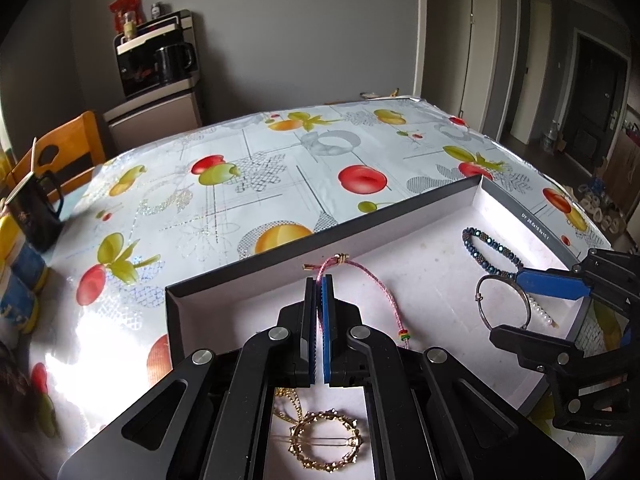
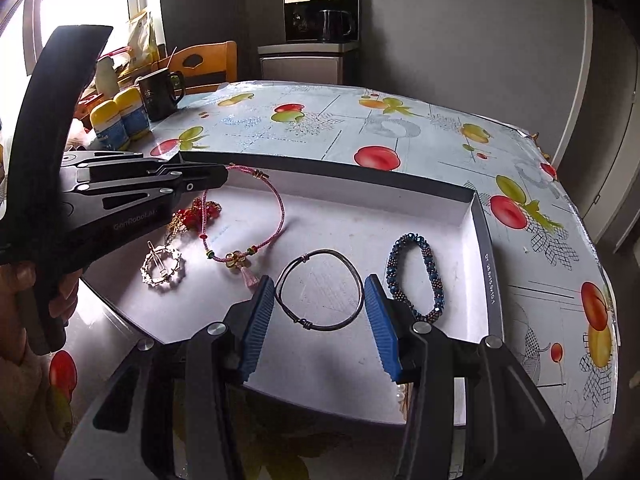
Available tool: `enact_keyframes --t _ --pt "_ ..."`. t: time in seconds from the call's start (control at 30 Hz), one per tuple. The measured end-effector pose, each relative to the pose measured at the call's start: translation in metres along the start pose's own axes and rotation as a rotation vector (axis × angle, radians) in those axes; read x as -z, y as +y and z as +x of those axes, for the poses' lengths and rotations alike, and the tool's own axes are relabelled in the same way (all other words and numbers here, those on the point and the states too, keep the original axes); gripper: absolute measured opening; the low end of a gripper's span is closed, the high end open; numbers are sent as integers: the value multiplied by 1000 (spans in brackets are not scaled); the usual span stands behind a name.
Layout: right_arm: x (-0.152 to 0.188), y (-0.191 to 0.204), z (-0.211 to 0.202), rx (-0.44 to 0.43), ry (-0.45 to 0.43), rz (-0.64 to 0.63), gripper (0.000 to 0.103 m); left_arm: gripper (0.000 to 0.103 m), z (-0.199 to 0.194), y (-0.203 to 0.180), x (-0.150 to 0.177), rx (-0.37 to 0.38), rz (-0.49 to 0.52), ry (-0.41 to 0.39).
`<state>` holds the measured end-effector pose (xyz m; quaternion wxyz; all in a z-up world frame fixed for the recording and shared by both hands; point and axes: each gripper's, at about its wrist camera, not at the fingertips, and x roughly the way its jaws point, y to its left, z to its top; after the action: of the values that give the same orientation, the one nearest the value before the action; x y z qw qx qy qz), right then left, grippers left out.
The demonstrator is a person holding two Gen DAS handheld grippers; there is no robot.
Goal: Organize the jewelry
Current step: 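Carry the pink and black cord bracelets with both tools over the box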
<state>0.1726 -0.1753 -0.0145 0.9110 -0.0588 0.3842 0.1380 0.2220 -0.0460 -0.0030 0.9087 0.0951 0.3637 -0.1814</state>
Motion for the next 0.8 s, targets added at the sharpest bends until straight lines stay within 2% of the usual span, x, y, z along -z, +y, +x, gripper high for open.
enact_keyframes --t 0.33,0.5,0.63,0.8 --pt "1 0 12 5 52 -8 47 2 15 -8 -1 -60 35 90" --pt "2 1 17 -1 77 -12 47 2 20 -9 0 -63 49 129" --pt "2 0 18 0 87 -5 47 2 22 -15 2 -106 85 139" --pt "0 -1 20 8 99 0 47 2 22 -14 1 -104 83 144"
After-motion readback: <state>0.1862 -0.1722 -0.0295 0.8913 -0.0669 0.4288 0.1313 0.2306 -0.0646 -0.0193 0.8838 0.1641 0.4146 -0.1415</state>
